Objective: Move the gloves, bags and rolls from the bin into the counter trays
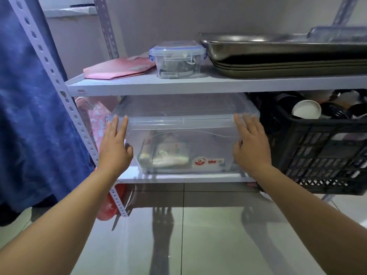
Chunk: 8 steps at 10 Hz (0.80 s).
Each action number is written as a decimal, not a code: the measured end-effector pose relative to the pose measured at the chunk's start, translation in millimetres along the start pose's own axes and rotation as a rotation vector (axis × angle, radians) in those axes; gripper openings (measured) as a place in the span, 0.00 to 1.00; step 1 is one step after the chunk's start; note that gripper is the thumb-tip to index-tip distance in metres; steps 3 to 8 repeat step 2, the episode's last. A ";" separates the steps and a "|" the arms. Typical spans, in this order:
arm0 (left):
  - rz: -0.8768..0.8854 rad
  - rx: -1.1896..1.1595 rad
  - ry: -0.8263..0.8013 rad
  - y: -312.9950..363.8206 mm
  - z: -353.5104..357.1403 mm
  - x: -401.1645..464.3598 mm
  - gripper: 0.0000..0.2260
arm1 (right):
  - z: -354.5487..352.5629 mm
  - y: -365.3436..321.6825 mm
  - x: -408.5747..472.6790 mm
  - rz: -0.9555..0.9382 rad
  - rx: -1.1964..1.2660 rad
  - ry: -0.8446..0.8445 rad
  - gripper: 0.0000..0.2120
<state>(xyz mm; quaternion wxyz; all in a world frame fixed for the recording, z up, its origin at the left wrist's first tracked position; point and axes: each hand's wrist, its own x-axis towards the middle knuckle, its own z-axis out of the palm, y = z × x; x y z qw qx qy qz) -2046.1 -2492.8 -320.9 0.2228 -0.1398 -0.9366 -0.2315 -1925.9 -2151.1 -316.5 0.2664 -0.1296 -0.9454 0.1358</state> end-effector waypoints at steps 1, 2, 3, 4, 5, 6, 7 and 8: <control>-0.024 0.007 -0.065 -0.3 1.2 11.1 0.39 | 1.4 -8.6 3.6 0.015 0.027 -0.006 0.36; -0.041 0.041 -0.154 1.0 -3.8 2.8 0.43 | -3.6 -13.3 -7.0 0.036 -0.067 -0.099 0.39; -0.041 0.041 -0.154 1.0 -3.8 2.8 0.43 | -3.6 -13.3 -7.0 0.036 -0.067 -0.099 0.39; -0.041 0.041 -0.154 1.0 -3.8 2.8 0.43 | -3.6 -13.3 -7.0 0.036 -0.067 -0.099 0.39; -0.041 0.041 -0.154 1.0 -3.8 2.8 0.43 | -3.6 -13.3 -7.0 0.036 -0.067 -0.099 0.39; -0.041 0.041 -0.154 1.0 -3.8 2.8 0.43 | -3.6 -13.3 -7.0 0.036 -0.067 -0.099 0.39; -0.041 0.041 -0.154 1.0 -3.8 2.8 0.43 | -3.6 -13.3 -7.0 0.036 -0.067 -0.099 0.39; -0.041 0.041 -0.154 1.0 -3.8 2.8 0.43 | -3.6 -13.3 -7.0 0.036 -0.067 -0.099 0.39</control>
